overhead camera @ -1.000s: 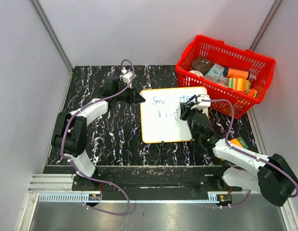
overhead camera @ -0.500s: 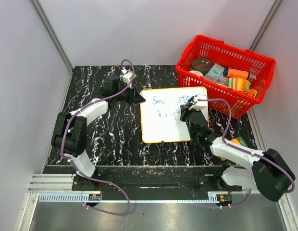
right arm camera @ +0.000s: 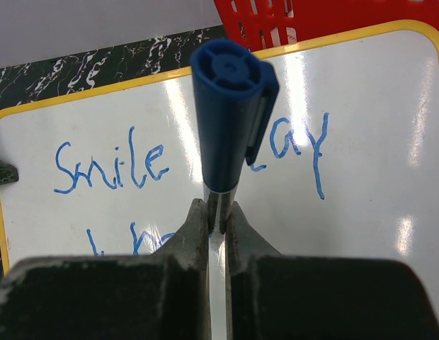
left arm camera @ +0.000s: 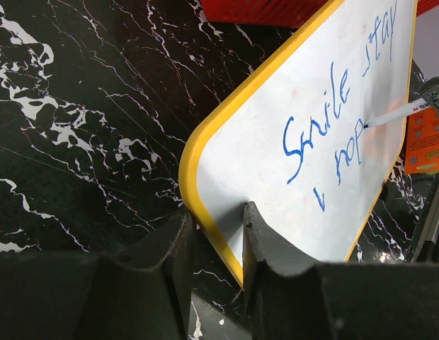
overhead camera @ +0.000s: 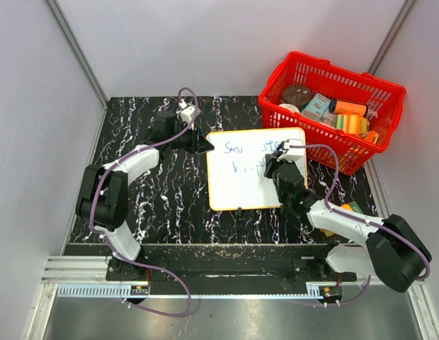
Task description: Write a sentence on the whiteboard
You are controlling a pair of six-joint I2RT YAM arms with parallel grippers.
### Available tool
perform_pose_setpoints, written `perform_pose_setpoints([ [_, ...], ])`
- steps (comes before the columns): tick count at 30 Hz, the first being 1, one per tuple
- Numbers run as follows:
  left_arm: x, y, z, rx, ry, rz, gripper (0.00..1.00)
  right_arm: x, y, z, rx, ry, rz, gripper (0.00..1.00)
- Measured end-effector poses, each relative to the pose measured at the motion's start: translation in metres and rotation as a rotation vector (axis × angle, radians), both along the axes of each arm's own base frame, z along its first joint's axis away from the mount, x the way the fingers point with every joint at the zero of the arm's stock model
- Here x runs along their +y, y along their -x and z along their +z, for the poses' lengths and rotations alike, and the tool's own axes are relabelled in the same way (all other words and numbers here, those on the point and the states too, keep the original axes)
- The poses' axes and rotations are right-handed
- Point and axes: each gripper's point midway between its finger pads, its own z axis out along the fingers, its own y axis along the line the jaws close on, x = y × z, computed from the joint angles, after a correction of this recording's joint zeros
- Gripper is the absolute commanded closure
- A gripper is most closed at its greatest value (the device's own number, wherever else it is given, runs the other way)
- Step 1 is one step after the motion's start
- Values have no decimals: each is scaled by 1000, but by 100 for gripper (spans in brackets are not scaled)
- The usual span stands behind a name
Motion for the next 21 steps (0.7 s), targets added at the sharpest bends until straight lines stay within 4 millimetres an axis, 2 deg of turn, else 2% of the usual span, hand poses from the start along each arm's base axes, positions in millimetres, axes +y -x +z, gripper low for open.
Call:
perform_pose_setpoints([
  [21,0,0,0,0,-2,1,100,-4,-2,1,-2,-1,-11,100],
])
